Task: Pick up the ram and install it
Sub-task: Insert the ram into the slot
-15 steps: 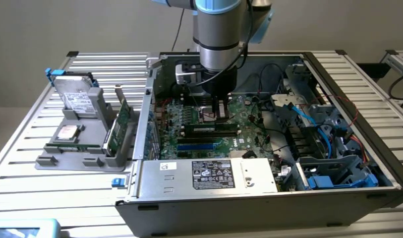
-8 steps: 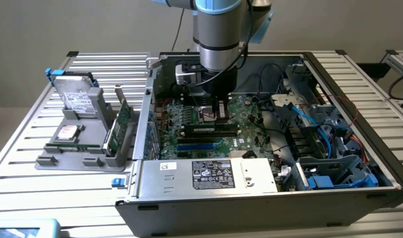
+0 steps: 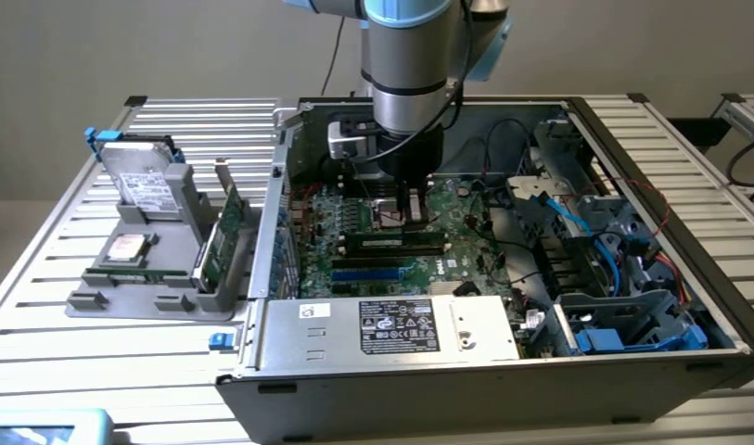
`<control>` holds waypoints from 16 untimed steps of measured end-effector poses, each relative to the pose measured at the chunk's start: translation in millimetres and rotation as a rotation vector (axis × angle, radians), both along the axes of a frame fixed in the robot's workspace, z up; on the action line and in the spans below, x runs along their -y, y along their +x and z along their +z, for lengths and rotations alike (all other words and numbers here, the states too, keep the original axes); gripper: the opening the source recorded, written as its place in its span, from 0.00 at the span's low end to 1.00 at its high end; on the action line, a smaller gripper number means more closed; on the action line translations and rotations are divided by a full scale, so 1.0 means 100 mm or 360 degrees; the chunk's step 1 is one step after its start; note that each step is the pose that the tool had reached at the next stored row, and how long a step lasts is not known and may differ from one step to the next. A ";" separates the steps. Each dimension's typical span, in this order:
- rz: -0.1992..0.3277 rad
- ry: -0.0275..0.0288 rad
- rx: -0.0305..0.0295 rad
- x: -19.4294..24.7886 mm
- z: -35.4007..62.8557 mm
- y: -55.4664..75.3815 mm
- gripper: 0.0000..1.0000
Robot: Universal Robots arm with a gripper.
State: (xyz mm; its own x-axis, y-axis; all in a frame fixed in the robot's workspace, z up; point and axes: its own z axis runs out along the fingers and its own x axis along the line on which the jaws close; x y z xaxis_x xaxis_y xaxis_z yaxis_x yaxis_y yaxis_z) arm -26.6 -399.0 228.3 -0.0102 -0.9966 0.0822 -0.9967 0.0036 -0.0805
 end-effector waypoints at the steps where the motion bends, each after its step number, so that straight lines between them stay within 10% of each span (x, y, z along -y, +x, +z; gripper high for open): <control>1: 0.0000 -0.00002 0.00001 0.000 0.000 0.00 0.13; 16: 0.0000 -0.00009 0.00034 -0.021 -0.015 -0.01 0.13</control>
State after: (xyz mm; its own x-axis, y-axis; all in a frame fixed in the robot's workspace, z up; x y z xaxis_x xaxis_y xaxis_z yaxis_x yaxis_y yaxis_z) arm -27.4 -397.0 226.8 -0.0104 -0.9965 0.0827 -0.9966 0.0035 -0.0827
